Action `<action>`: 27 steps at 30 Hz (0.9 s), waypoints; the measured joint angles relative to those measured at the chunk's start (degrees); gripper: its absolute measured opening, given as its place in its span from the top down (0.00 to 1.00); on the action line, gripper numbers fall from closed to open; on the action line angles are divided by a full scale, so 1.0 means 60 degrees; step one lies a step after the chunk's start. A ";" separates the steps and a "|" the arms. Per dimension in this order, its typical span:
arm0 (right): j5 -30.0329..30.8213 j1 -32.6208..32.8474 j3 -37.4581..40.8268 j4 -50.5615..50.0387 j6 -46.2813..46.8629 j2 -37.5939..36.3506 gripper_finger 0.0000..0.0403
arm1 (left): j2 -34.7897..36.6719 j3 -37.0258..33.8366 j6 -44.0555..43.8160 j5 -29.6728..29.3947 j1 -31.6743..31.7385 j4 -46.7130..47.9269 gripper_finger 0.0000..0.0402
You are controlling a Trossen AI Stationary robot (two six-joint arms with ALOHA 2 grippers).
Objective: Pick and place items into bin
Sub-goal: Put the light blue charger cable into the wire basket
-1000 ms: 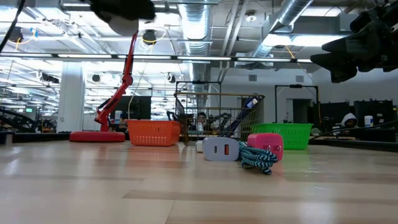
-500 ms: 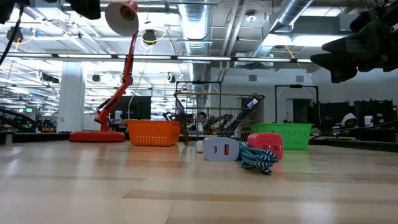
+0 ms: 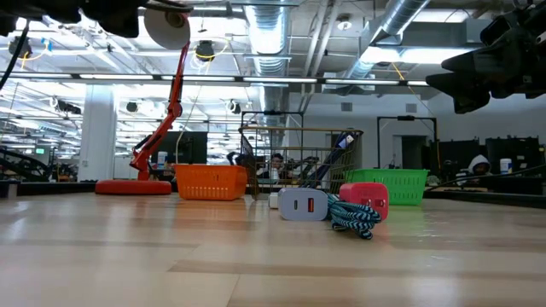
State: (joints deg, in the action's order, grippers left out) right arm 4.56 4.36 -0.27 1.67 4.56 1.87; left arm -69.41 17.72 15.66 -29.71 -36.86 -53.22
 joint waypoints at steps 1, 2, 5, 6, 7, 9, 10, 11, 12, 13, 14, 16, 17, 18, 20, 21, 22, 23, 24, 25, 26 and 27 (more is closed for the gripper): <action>-0.0003 -0.0003 0.0000 -0.0002 0.0000 -0.0001 0.51 | 0.0000 0.0000 0.0103 0.0000 0.0000 0.0077 0.68; -0.0003 -0.0003 0.0000 -0.0002 0.0000 -0.0001 0.51 | 0.0000 0.0000 0.0190 0.0000 0.0000 0.0166 0.68; 0.0005 -0.0003 0.0000 0.0000 -0.0135 -0.0003 0.51 | 0.0000 0.0000 0.0407 0.0000 0.0000 0.0278 0.68; 0.0021 -0.0013 0.0002 0.0002 -0.0409 0.0000 0.51 | 0.0000 0.0000 0.0472 0.0000 0.0000 0.0275 0.68; 0.0057 -0.0035 0.0002 0.0004 -0.0754 -0.0002 0.51 | 0.0000 0.0000 0.0552 0.0000 0.0000 0.0286 0.68; 0.0052 -0.0068 0.0000 0.0004 -0.1350 0.0000 0.51 | 0.0000 0.0000 0.0774 0.0006 0.0000 0.0327 0.68; 0.0054 -0.0065 0.0000 0.0003 -0.1576 -0.0002 0.51 | 0.0000 0.0000 0.0866 0.0041 0.0000 0.0327 0.68; 0.0053 -0.0065 0.0000 0.0004 -0.1759 -0.0003 0.51 | 0.0000 0.0000 0.0964 0.0133 0.0002 0.0324 0.68; 0.0050 -0.0063 0.0001 0.0004 -0.1819 -0.0002 0.51 | 0.0000 0.0003 0.1095 0.0244 0.0021 0.0312 0.68; 0.0051 -0.0065 0.0001 0.0005 -0.1810 -0.0003 0.51 | 0.0000 0.0000 0.1254 0.0412 0.0049 0.0297 0.68; 0.0051 -0.0065 0.0003 0.0016 -0.1751 -0.0004 0.51 | 0.0000 0.0000 0.1433 0.0602 0.0072 0.0269 0.68; 0.0023 -0.0065 0.0000 0.0079 -0.1490 -0.0004 0.51 | -0.0004 0.0002 0.1806 0.1020 0.0124 0.0144 0.68; 0.0012 -0.0062 0.0000 0.0091 -0.1201 -0.0004 0.51 | -0.0004 0.0004 0.1971 0.1219 0.0151 0.0048 0.68; 0.0010 -0.0039 0.0000 0.0088 -0.0711 -0.0001 0.51 | -0.0004 0.0004 0.2094 0.1395 0.0177 -0.0043 0.68; 0.0011 0.0017 0.0001 0.0240 0.0274 0.0000 0.51 | -0.0004 0.0039 0.2194 0.1509 0.0208 -0.0149 0.68; 0.0008 0.0020 0.0000 0.0484 0.0612 0.0000 0.51 | -0.0004 0.0063 0.2197 0.1512 0.0227 -0.0182 0.68; -0.0005 0.0022 0.0000 0.0772 0.0973 0.0000 0.51 | -0.0004 0.0085 0.2196 0.1481 0.0247 -0.0244 0.68; -0.0003 0.0022 0.0000 0.1077 0.1398 0.0000 0.51 | -0.0004 0.0109 0.2196 0.1413 0.0272 -0.0294 0.68; 0.0004 0.0018 0.0004 0.1398 0.1846 0.0000 0.51 | -0.0004 0.0136 0.2205 0.1377 0.0305 -0.0301 0.68; 0.0004 0.0010 0.0004 0.1798 0.2304 0.0000 0.51 | -0.0004 0.0161 0.2218 0.1371 0.0340 -0.0301 0.68; 0.0004 0.0000 0.0002 0.2235 0.2761 0.0000 0.51 | -0.0004 0.0174 0.2218 0.1369 0.0384 -0.0300 0.68; 0.0007 0.0004 0.0000 0.2656 0.3129 -0.0004 0.51 | -0.0004 0.0195 0.2218 0.1356 0.0418 -0.0296 0.68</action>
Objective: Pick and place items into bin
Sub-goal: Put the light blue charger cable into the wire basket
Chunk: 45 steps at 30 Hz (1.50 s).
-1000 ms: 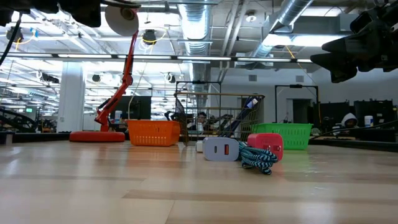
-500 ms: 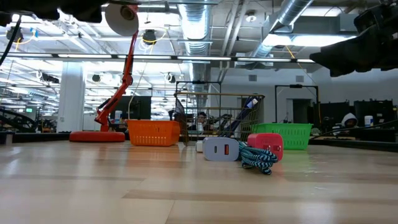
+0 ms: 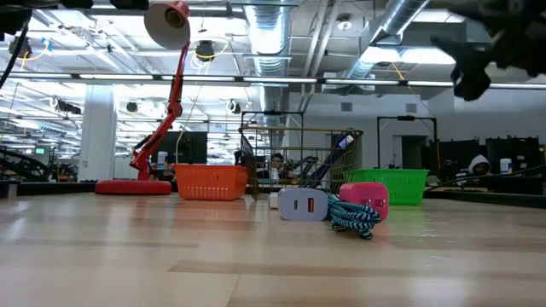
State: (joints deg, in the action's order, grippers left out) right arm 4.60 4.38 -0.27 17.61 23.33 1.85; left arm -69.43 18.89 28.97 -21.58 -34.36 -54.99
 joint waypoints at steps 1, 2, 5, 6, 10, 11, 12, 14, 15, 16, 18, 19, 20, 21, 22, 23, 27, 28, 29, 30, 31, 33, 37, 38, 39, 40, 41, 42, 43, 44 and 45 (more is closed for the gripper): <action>0.0006 -0.0005 0.0001 0.0367 0.0239 0.0000 0.51 | 0.0000 0.0016 0.0000 -0.0012 0.0040 -0.0007 0.68; 0.0032 -0.0004 0.0003 0.0733 0.0374 0.0000 0.51 | 0.0000 0.0019 0.0000 -0.0018 0.0085 -0.0043 0.68; 0.0226 -0.0004 0.0004 0.1737 0.0432 0.0000 0.51 | 0.0000 0.0018 -0.0003 -0.0022 0.0185 -0.0043 0.68; 0.0345 -0.0004 0.0004 0.2035 0.0432 0.0000 0.51 | 0.0000 0.0018 -0.0004 -0.0022 0.0211 -0.0042 0.68; 0.0503 -0.0004 0.0004 0.2493 0.0395 0.0000 0.51 | -0.0004 0.0016 0.0100 -0.0030 0.0316 -0.0337 0.68; 0.0503 -0.0004 0.0004 0.2502 0.0331 0.0000 0.51 | -0.0004 0.0019 0.0263 -0.0030 0.0342 -0.0500 0.68; 0.0508 -0.0004 0.0004 0.2502 0.0328 0.0000 0.51 | -0.0004 0.0023 0.0444 -0.0030 0.0384 -0.0609 0.68; 0.0554 -0.0004 0.0004 0.2504 0.0454 0.0000 0.51 | -0.0004 0.0023 0.0870 -0.0030 0.0463 -0.0762 0.68; 0.0550 -0.0004 0.0004 0.2520 0.0520 0.0000 0.51 | -0.0004 0.0023 0.1059 -0.0031 0.0510 -0.0827 0.68; 0.0547 -0.0004 0.0004 0.2540 0.0536 0.0000 0.51 | -0.0004 0.0023 0.1234 -0.0030 0.0562 -0.0865 0.68; 0.0550 -0.0004 0.0003 0.2542 0.0540 0.0000 0.51 | -0.0004 0.0023 0.1535 -0.0030 0.0682 -0.0862 0.68; 0.0555 -0.0004 0.0000 0.2542 0.0540 0.0000 0.51 | -0.0004 0.0023 0.1636 -0.0030 0.0742 -0.0869 0.68; 0.0580 -0.0004 0.0000 0.2539 0.0538 0.0000 0.51 | -0.0004 0.0023 0.1724 -0.0033 0.0806 -0.0880 0.68; 0.0592 -0.0004 0.0000 0.2538 0.0499 0.0000 0.51 | -0.0004 0.0023 0.1817 -0.0033 0.0873 -0.0883 0.68; 0.0599 -0.0004 0.0000 0.2536 0.0378 0.0000 0.51 | -0.0004 0.0023 0.1898 -0.0033 0.0949 -0.0899 0.68; 0.0605 -0.0004 0.0000 0.2534 0.0318 0.0000 0.51 | -0.0004 0.0023 0.2004 -0.0033 0.1019 -0.0922 0.68; 0.0608 -0.0004 0.0000 0.2306 0.0288 0.0000 0.51 | -0.0004 0.0023 0.1879 -0.0036 0.1250 -0.0991 0.68; 0.0623 -0.0004 0.0000 0.2203 0.0288 0.0003 0.51 | -0.0004 0.0023 0.1704 -0.0051 0.1275 -0.1002 0.68; 0.0694 -0.0004 0.0000 0.2106 0.0293 0.0003 0.51 | -0.0004 0.0023 0.1562 -0.0058 0.1291 -0.1006 0.68; 0.0788 -0.0004 0.0000 0.2040 0.0308 0.0004 0.51 | -0.0004 0.0023 0.1459 -0.0055 0.1291 -0.0989 0.68; 0.0872 -0.0011 0.0000 0.2003 0.0318 0.0004 0.51 | -0.0004 0.0023 0.1371 -0.0059 0.1291 -0.0910 0.68; 0.1218 -0.0018 0.0000 0.1999 0.0288 0.0004 0.51 | -0.0004 0.0023 0.1212 -0.0130 0.1289 -0.0611 0.68; 0.2487 -0.0018 0.0000 0.1999 0.0275 0.0004 0.51 | -0.0004 0.0023 0.1135 -0.0210 0.1291 -0.0210 0.68; 0.2726 -0.0018 0.0000 0.2006 0.0209 0.0004 0.51 | -0.0004 0.0023 0.1129 -0.0265 0.1291 -0.0186 0.68; 0.2862 -0.0024 0.0000 0.2094 -0.0025 0.0006 0.51 | -0.0004 0.0023 0.1122 -0.0306 0.1291 -0.0185 0.68; 0.2891 -0.0035 -0.0002 0.2277 -0.0351 0.0007 0.51 | -0.0004 0.0023 0.1113 -0.0306 0.1291 -0.0218 0.68; 0.2814 -0.0058 -0.0011 0.2507 -0.0739 0.0005 0.51 | -0.0004 0.0023 0.1069 -0.0310 0.1291 -0.0233 0.68; 0.2642 -0.0085 -0.0040 0.2625 -0.1137 0.0004 0.51 | -0.0004 0.0023 0.0997 -0.0310 0.1291 -0.0229 0.68; 0.2436 -0.0115 -0.0105 0.2638 -0.1537 0.0008 0.51 | -0.0004 0.0023 0.0939 -0.0312 0.1291 -0.0206 0.68; 0.2173 -0.0139 -0.0206 0.2691 -0.1893 0.0015 0.51 | -0.0004 0.0023 0.0890 -0.0326 0.1291 -0.0193 0.68; 0.1922 -0.0158 -0.0310 0.2822 -0.2217 0.0011 0.51 | -0.0004 0.0023 0.0856 -0.0382 0.1291 -0.0187 0.68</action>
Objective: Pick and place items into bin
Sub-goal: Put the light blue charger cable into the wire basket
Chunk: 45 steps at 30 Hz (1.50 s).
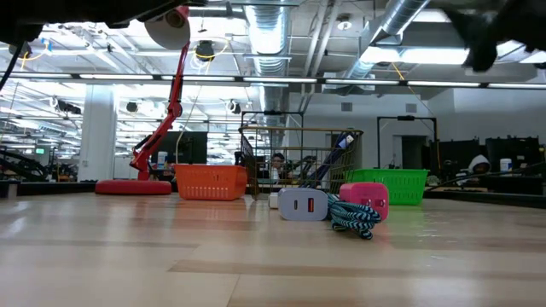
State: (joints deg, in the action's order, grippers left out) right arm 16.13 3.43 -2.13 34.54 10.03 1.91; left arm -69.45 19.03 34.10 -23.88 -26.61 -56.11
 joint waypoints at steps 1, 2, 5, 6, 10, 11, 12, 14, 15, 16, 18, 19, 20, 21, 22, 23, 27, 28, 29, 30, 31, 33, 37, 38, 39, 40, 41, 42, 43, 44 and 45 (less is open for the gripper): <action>-0.0212 -0.0025 -0.0097 0.0159 -0.0302 0.0028 0.51 | 0.0000 0.0000 -0.0037 -0.0049 0.0000 0.0007 0.68; -0.0385 -0.0042 -0.0186 0.0257 -0.0583 0.0135 0.51 | 0.0000 0.0000 -0.0062 -0.0108 0.0000 0.0014 0.68; -0.0657 -0.0046 -0.0480 0.0208 -0.1160 0.0846 0.51 | 0.0000 0.0000 -0.0069 -0.0150 0.0000 0.0014 0.68; -0.0708 -0.0046 -0.0671 0.0228 -0.1237 0.1184 0.51 | 0.0000 0.0000 -0.0069 -0.0150 0.0000 0.0018 0.68; -0.1349 -0.0009 -0.1605 0.0010 -0.1268 0.2950 0.51 | 0.0000 0.0000 -0.0047 -0.0154 0.0000 0.0010 0.68; -0.1571 -0.0009 -0.1942 -0.0167 -0.1256 0.3482 0.51 | 0.0000 0.0000 -0.0036 -0.0154 0.0000 0.0008 0.68; -0.1728 -0.0009 -0.2324 -0.0432 -0.1254 0.4007 0.51 | 0.0000 0.0000 -0.0032 -0.0154 0.0000 0.0010 0.68; -0.1899 -0.0009 -0.3175 -0.1278 -0.1254 0.4977 0.51 | 0.0000 0.0000 -0.0023 -0.0154 0.0000 0.0010 0.68; -0.1953 -0.0009 -0.3630 -0.1853 -0.1219 0.5420 0.51 | 0.0000 0.0000 -0.0021 -0.0154 0.0000 0.0014 0.68; -0.1991 -0.0009 -0.4128 -0.2553 -0.1184 0.5851 0.51 | 0.0000 0.0000 -0.0018 -0.0158 0.0000 0.0018 0.68; -0.2110 -0.0008 -0.5121 -0.4035 -0.1187 0.6627 0.51 | 0.0000 0.0000 -0.0018 -0.0157 0.0000 0.0043 0.68; -0.2244 -0.0005 -0.5589 -0.4815 -0.1220 0.6992 0.51 | 0.0000 0.0000 -0.0024 -0.0161 0.0000 0.0089 0.68; -0.2408 0.0010 -0.6016 -0.5508 -0.1280 0.7342 0.51 | 0.0000 0.0000 -0.0039 -0.0167 0.0000 0.0159 0.68; -0.2590 0.0043 -0.6444 -0.6206 -0.1417 0.7715 0.51 | 0.0000 0.0000 -0.0057 -0.0172 0.0000 0.0235 0.68; -0.2772 0.0098 -0.6787 -0.6778 -0.1542 0.8031 0.51 | 0.0000 0.0000 -0.0061 -0.0172 0.0000 0.0288 0.68; -0.2924 0.0170 -0.7103 -0.7237 -0.1686 0.8349 0.51 | 0.0000 0.0000 -0.0067 -0.0172 0.0000 0.0311 0.68; -0.2997 0.0527 -0.8077 -0.8331 -0.1900 0.9434 0.51 | 0.0000 0.0000 -0.0131 -0.0172 0.0000 0.0313 0.68; -0.2993 0.0610 -0.8238 -0.8483 -0.1761 0.9677 0.51 | 0.0000 0.0000 -0.0136 -0.0172 0.0000 0.0309 0.68; -0.2996 0.0689 -0.8378 -0.8611 -0.1573 0.9928 0.51 | 0.0000 0.0000 -0.0138 -0.0168 0.0000 0.0306 0.68; -0.2993 0.0775 -0.8517 -0.8765 -0.1367 1.0149 0.51 | 0.0000 0.0000 -0.0138 -0.0168 0.0000 0.0305 0.68; -0.2985 0.0859 -0.8634 -0.8898 -0.1120 1.0360 0.51 | 0.0000 0.0000 -0.0138 -0.0168 0.0000 0.0303 0.68; -0.2986 0.0997 -0.8810 -0.9129 -0.0467 1.0781 0.51 | 0.0000 0.0000 -0.0214 -0.0166 0.0000 0.0265 0.68; -0.2993 0.1142 -0.8984 -0.9201 0.1361 1.1607 0.51 | 0.0000 0.0000 -0.0451 -0.0164 0.0000 0.0239 0.68; -0.2989 0.1172 -0.9027 -0.9188 0.1805 1.1809 0.51 | 0.0000 0.0000 -0.0507 -0.0161 0.0000 0.0236 0.68; -0.2980 0.1188 -0.9047 -0.9208 0.2216 1.1980 0.51 | 0.0000 0.0000 -0.0568 -0.0161 0.0000 0.0236 0.68; -0.2976 0.1214 -0.9080 -0.9264 0.2596 1.2154 0.51 | 0.0000 0.0000 -0.0593 -0.0152 0.0000 0.0233 0.68; -0.2974 0.1259 -0.9120 -0.9256 0.2976 1.2333 0.51 | 0.0000 -0.0002 -0.0615 -0.0136 0.0000 0.0229 0.68; -0.2970 0.1305 -0.9142 -0.9248 0.3361 1.2492 0.51 | 0.0000 -0.0003 -0.0622 -0.0138 0.0000 0.0229 0.68; -0.2983 0.1343 -0.9143 -0.9266 0.3741 1.2611 0.51 | 0.0000 -0.0004 -0.0622 -0.0133 0.0000 0.0226 0.68; -0.3007 0.1387 -0.9143 -0.9262 0.4107 1.2732 0.51 | 0.0000 -0.0002 -0.0626 -0.0129 0.0000 0.0222 0.68; -0.3067 0.1433 -0.9147 -0.9252 0.4444 1.2856 0.51 | 0.0000 -0.0004 -0.0626 -0.0132 0.0000 0.0216 0.68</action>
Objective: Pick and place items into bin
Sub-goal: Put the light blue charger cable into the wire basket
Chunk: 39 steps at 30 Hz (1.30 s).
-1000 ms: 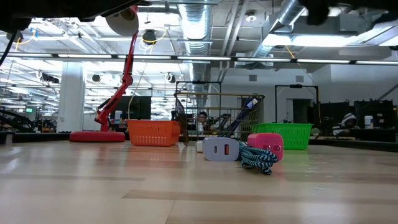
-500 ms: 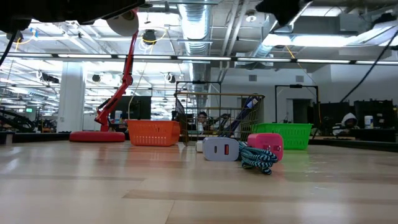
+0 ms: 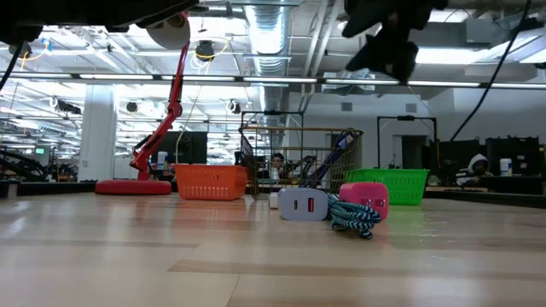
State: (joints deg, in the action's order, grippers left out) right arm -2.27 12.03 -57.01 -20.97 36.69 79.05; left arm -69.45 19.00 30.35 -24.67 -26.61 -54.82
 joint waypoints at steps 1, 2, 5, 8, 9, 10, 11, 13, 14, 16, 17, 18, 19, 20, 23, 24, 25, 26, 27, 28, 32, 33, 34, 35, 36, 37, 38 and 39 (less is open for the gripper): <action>-0.0124 0.0037 0.0000 -0.0001 0.0343 0.0119 0.51 | 0.0000 0.0000 0.0000 0.0004 0.0000 -0.0044 0.68; -0.0303 0.0062 0.0000 -0.0008 0.0681 0.0225 0.51 | 0.0000 0.0000 -0.0002 0.0005 0.0000 -0.0107 0.68; -0.0759 0.0112 0.0004 0.0025 0.1588 0.0438 0.51 | 0.0004 0.0000 -0.0025 0.0011 0.0000 -0.0105 0.68; -0.0822 0.0284 0.0004 0.0053 0.2416 0.0641 0.51 | 0.0004 0.0000 -0.0008 0.0018 0.0000 -0.0093 0.68; -0.0821 0.0353 0.0004 0.0059 0.2649 0.0700 0.51 | 0.0004 0.0000 -0.0001 0.0018 0.0000 -0.0084 0.68; -0.0811 0.0424 0.0001 0.0070 0.2890 0.0774 0.51 | 0.0004 0.0000 0.0000 0.0022 0.0000 -0.0084 0.68; -0.0758 0.0492 0.0000 0.0102 0.3164 0.0855 0.51 | 0.0004 0.0000 0.0001 0.0025 0.0000 -0.0085 0.68; -0.0609 0.0668 0.0003 0.0069 0.3738 0.1020 0.51 | 0.0004 0.0000 0.0084 0.0025 0.0000 -0.0075 0.68; -0.0559 0.0756 0.0004 0.0081 0.4005 0.1101 0.51 | 0.0004 0.0000 0.0172 0.0025 0.0000 -0.0075 0.68; -0.0410 0.0950 0.0004 0.0111 0.4564 0.1272 0.51 | 0.0004 0.0000 0.0413 0.0025 0.0000 -0.0075 0.68; -0.0304 0.1044 0.0004 0.0112 0.4837 0.1374 0.51 | 0.0004 0.0000 0.0551 0.0025 0.0000 -0.0101 0.68; -0.0194 0.1153 0.0004 0.0109 0.5092 0.1479 0.51 | 0.0004 0.0000 0.0663 0.0025 0.0000 -0.0169 0.68; -0.0085 0.1257 0.0004 0.0109 0.5365 0.1574 0.51 | 0.0004 0.0000 0.0756 0.0026 0.0000 -0.0262 0.68; -0.0024 0.1363 0.0004 0.0109 0.5623 0.1666 0.51 | 0.0004 0.0000 0.0799 0.0025 0.0000 -0.0365 0.68; 0.0252 0.1707 0.0004 0.0135 0.6424 0.1947 0.51 | 0.0004 0.0000 0.0801 0.0025 0.0000 -0.0443 0.68; 0.0346 0.1823 0.0004 0.0199 0.6680 0.2051 0.51 | 0.0004 0.0000 0.0791 0.0025 0.0000 -0.0443 0.68; 0.0421 0.1932 0.0004 0.0266 0.6916 0.2157 0.51 | 0.0004 0.0000 0.0745 0.0025 0.0000 -0.0442 0.68; 0.0470 0.2028 0.0004 0.0355 0.7122 0.2260 0.51 | 0.0004 0.0000 0.0663 0.0025 0.0000 -0.0436 0.68; 0.0540 0.2117 0.0004 0.0507 0.7315 0.2364 0.51 | 0.0004 0.0000 0.0546 0.0025 0.0000 -0.0433 0.68; 0.0622 0.2200 0.0004 0.0690 0.7487 0.2470 0.51 | 0.0004 0.0000 0.0426 0.0023 0.0000 -0.0432 0.68; 0.0716 0.2412 0.0002 0.1293 0.8016 0.2951 0.51 | 0.0004 0.0000 -0.0138 0.0022 -0.0004 -0.0424 0.68; 0.0715 0.2440 0.0002 0.1360 0.8116 0.3079 0.51 | 0.0004 0.0000 -0.0311 0.0022 -0.0004 -0.0417 0.68; 0.0715 0.2448 0.0007 0.1464 0.8164 0.3204 0.51 | 0.0004 0.0000 -0.0514 0.0029 -0.0004 -0.0385 0.68; 0.0714 0.2448 0.0006 0.1645 0.8213 0.3323 0.51 | 0.0004 0.0000 -0.0690 0.0051 -0.0004 -0.0342 0.68; 0.0711 0.2448 -0.0026 0.1738 0.8243 0.3446 0.51 | 0.0004 0.0000 -0.0830 0.0058 -0.0004 -0.0282 0.68; 0.0711 0.2445 -0.0078 0.1738 0.8244 0.3574 0.51 | 0.0004 0.0000 -0.0938 0.0066 -0.0004 -0.0245 0.68; 0.0711 0.2445 -0.0157 0.1721 0.8240 0.3721 0.51 | 0.0004 0.0000 -0.1031 0.0068 -0.0004 -0.0224 0.68; 0.0711 0.2430 -0.0235 0.1723 0.8240 0.3854 0.51 | 0.0004 0.0000 -0.1140 0.0071 -0.0004 -0.0209 0.68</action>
State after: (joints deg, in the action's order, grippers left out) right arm 2.00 26.61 -58.43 -10.63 86.13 102.18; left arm -69.43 19.00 23.51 -24.24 -26.63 -56.07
